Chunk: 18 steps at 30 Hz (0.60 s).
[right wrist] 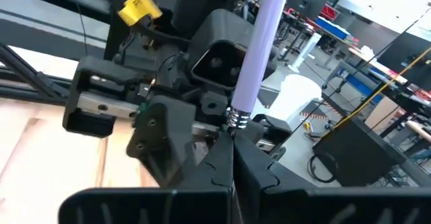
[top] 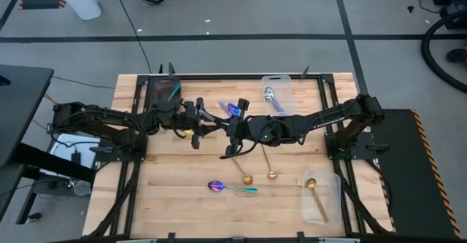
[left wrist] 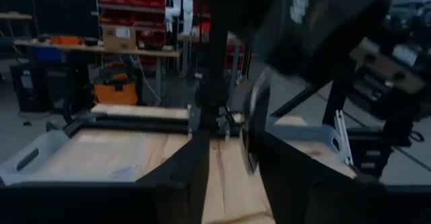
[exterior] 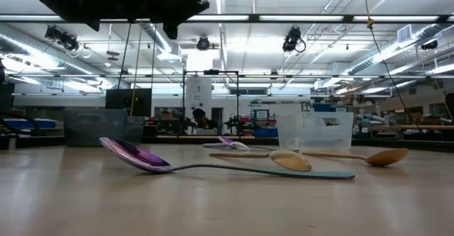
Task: Sort silverware by color (type)
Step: Put the purple spoon into the top transparent bin
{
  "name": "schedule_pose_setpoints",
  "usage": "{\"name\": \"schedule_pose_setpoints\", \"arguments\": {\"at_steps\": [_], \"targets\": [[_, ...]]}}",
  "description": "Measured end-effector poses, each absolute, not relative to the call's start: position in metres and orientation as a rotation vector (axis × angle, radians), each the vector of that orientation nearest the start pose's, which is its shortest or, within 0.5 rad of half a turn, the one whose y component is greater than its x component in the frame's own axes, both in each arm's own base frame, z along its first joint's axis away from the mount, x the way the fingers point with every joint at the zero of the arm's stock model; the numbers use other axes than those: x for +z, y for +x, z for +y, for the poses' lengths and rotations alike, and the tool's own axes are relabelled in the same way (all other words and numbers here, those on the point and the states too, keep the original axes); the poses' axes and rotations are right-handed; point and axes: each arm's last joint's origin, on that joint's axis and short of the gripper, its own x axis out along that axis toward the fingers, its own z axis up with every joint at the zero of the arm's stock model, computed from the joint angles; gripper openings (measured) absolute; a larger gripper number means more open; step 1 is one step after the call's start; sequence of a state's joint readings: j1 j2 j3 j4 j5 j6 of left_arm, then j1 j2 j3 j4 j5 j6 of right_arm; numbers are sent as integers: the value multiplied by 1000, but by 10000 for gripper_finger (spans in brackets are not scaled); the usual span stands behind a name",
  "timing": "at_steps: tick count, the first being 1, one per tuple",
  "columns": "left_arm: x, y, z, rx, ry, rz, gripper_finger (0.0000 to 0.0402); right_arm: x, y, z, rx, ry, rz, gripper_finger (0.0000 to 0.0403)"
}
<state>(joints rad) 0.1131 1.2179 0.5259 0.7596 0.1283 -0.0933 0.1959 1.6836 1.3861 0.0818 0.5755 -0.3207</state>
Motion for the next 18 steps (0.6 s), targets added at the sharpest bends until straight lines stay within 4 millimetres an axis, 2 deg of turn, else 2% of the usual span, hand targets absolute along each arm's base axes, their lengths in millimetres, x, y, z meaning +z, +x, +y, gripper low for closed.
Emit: {"name": "schedule_pose_setpoints", "arguments": {"at_steps": [9,14,18], "targets": [[248,251,24,-40,-84,-71,19,330,388,62,-264,-465,272,7],[249,251,24,-40,-82,-77,13,331,388,63,-250,-486,271,16],[248,251,25,-25,-75,-70,12,331,387,64,-291,-488,279,43]]}}
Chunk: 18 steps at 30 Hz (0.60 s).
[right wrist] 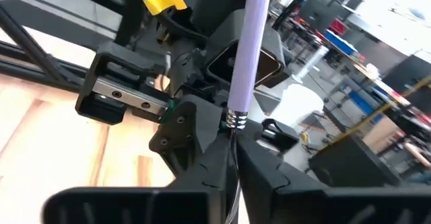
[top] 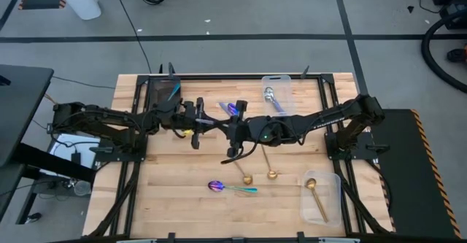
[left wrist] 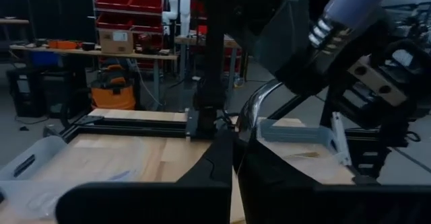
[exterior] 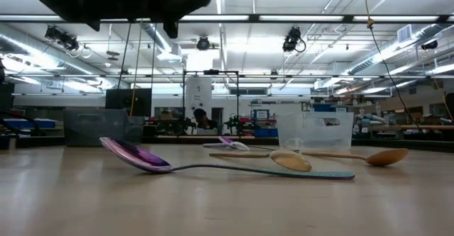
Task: Sort silverware by color (type)
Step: Put the purple spoon into the top transparent bin
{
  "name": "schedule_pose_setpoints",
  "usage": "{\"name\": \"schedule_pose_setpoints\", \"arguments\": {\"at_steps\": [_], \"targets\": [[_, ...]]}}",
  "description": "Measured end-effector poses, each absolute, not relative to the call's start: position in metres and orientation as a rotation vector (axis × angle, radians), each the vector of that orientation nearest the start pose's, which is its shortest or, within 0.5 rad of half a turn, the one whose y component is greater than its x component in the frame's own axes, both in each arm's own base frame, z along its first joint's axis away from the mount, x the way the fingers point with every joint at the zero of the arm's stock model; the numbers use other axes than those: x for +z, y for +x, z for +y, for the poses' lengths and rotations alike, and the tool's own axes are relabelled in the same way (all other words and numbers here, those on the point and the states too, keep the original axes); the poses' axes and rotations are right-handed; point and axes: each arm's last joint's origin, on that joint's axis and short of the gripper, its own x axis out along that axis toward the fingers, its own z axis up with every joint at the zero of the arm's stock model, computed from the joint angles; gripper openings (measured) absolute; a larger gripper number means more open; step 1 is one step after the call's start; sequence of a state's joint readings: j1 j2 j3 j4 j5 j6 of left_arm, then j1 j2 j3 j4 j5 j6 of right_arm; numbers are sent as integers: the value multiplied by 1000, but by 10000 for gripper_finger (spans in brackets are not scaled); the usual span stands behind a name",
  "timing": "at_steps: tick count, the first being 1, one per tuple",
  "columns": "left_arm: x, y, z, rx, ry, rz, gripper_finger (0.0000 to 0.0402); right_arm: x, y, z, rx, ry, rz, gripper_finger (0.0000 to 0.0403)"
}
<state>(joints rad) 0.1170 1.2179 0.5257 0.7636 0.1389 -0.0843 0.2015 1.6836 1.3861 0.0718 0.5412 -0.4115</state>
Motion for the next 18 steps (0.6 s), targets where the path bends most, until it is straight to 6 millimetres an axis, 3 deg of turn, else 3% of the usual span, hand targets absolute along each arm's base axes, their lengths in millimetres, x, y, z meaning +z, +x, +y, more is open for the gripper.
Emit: {"name": "schedule_pose_setpoints", "arguments": {"at_steps": [10,13,18], "targets": [[227,246,50,77,-47,148,12,329,368,97,-667,-532,355,154],[219,243,57,108,-44,226,12,323,364,100,-648,-448,375,170],[214,241,62,137,-30,317,12,314,366,83,-588,-277,414,172]]}}
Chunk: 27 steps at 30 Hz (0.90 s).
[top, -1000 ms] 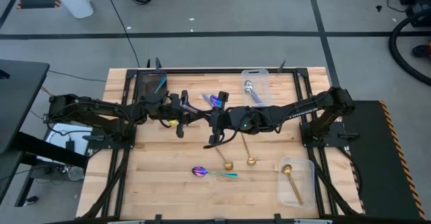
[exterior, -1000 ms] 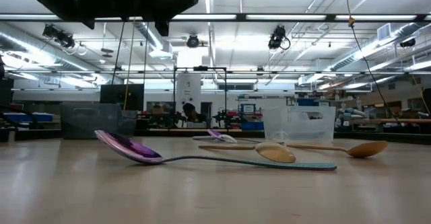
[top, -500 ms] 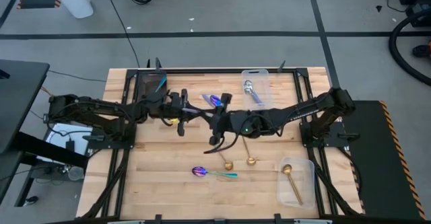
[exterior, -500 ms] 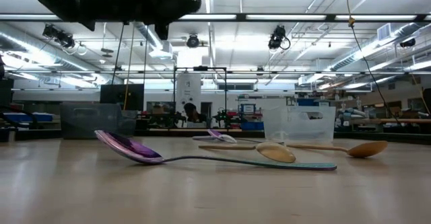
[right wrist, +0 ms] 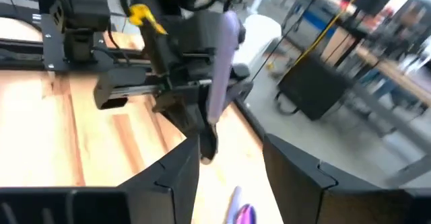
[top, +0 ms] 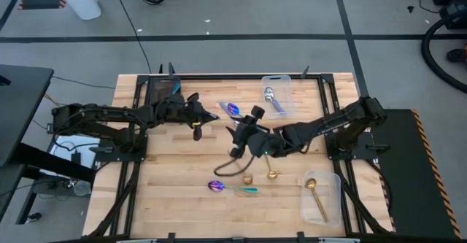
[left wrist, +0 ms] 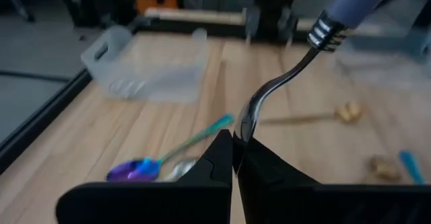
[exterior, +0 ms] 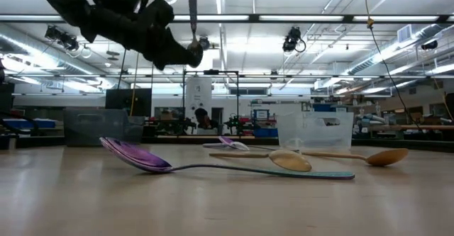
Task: Sort silverware by color (type)
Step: Put the purple spoon into the top transparent bin
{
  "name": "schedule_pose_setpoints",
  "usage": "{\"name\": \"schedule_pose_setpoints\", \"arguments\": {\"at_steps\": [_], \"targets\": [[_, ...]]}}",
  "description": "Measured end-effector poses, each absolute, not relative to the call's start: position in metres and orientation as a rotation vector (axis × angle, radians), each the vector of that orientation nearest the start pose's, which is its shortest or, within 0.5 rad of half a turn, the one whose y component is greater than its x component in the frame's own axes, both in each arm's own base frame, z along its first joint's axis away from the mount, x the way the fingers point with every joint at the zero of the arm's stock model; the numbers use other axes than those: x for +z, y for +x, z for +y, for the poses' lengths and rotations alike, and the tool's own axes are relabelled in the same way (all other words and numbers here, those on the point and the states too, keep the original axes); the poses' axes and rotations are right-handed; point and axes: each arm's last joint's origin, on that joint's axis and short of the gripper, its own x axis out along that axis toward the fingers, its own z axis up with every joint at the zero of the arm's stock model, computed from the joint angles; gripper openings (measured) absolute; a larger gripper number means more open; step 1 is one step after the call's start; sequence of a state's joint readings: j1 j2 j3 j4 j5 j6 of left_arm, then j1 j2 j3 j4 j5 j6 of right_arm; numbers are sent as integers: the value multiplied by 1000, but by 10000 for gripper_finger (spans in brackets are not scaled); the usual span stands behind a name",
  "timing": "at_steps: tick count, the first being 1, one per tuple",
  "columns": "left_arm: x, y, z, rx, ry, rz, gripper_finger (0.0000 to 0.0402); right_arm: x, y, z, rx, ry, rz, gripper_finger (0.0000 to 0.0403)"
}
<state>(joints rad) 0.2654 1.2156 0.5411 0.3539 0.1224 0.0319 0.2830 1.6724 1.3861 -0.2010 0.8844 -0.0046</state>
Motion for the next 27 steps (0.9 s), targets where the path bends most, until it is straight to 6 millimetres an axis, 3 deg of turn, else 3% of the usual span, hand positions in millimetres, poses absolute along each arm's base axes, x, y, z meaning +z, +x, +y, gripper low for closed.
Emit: {"name": "schedule_pose_setpoints", "arguments": {"at_steps": [6,18,22,27], "targets": [[224,249,59,194,60,507,12,318,370,60,-555,-184,440,178],[241,257,61,255,129,564,11,324,376,46,-429,-214,452,230],[242,260,58,239,144,561,11,328,379,43,-426,-246,417,224],[242,260,55,236,163,565,11,329,380,40,-424,-256,410,187]]}}
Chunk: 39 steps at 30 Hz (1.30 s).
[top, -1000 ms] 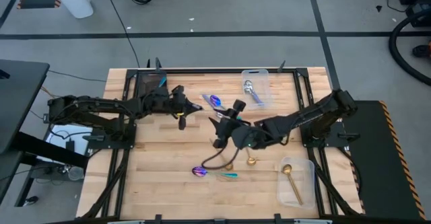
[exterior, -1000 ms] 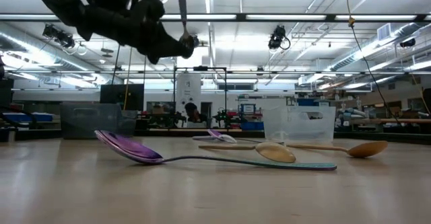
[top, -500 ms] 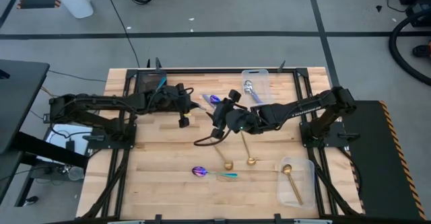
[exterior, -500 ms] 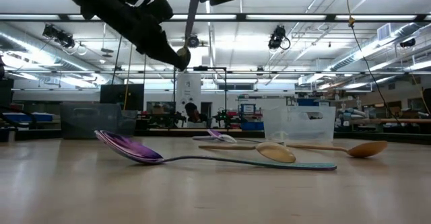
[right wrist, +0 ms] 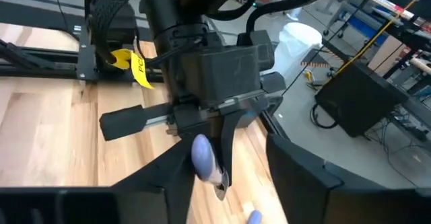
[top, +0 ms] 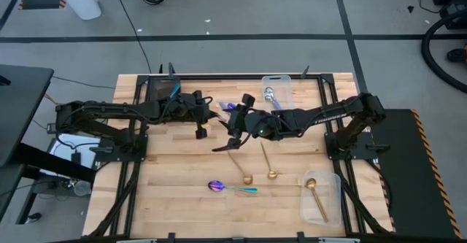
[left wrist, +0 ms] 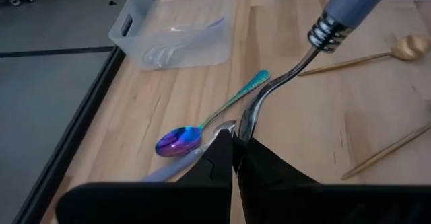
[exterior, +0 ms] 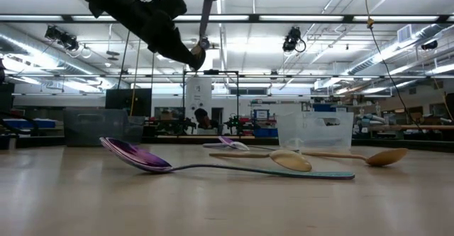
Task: Sort silverware by color (type)
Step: Put the purple spoon into the top transparent bin
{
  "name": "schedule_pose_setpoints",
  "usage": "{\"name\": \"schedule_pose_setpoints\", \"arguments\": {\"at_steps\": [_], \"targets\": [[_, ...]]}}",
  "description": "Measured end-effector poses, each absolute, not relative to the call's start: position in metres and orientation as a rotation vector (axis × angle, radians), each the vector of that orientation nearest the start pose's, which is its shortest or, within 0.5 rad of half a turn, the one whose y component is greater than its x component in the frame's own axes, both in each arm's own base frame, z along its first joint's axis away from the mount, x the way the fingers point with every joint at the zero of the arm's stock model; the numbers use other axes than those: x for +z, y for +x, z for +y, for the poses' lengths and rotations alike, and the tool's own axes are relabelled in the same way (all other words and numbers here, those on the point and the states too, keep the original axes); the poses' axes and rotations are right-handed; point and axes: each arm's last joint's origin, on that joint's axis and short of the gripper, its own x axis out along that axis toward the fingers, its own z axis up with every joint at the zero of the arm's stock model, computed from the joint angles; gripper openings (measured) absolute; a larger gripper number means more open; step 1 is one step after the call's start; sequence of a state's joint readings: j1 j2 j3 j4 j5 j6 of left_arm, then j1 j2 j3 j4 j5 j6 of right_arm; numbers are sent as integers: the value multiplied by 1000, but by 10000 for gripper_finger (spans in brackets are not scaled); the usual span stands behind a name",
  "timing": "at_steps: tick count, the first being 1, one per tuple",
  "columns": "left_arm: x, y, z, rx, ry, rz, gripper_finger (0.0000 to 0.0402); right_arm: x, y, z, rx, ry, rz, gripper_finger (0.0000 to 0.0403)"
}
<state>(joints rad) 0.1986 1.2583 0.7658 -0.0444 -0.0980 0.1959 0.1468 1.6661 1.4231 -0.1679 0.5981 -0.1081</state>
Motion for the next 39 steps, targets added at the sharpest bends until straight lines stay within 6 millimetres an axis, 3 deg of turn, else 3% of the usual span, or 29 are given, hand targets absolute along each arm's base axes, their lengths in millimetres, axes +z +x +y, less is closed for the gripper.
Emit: {"name": "schedule_pose_setpoints", "arguments": {"at_steps": [12,16,25,33,39], "targets": [[241,260,56,235,183,579,15,327,381,33,-353,-208,425,38],[242,260,56,232,198,580,41,326,381,33,-356,-206,433,37],[242,259,57,272,199,591,171,312,372,30,-446,-206,584,40],[238,257,53,266,169,631,179,297,355,23,-612,-362,795,43],[238,257,49,250,171,636,172,291,345,12,-629,-495,943,44]]}}
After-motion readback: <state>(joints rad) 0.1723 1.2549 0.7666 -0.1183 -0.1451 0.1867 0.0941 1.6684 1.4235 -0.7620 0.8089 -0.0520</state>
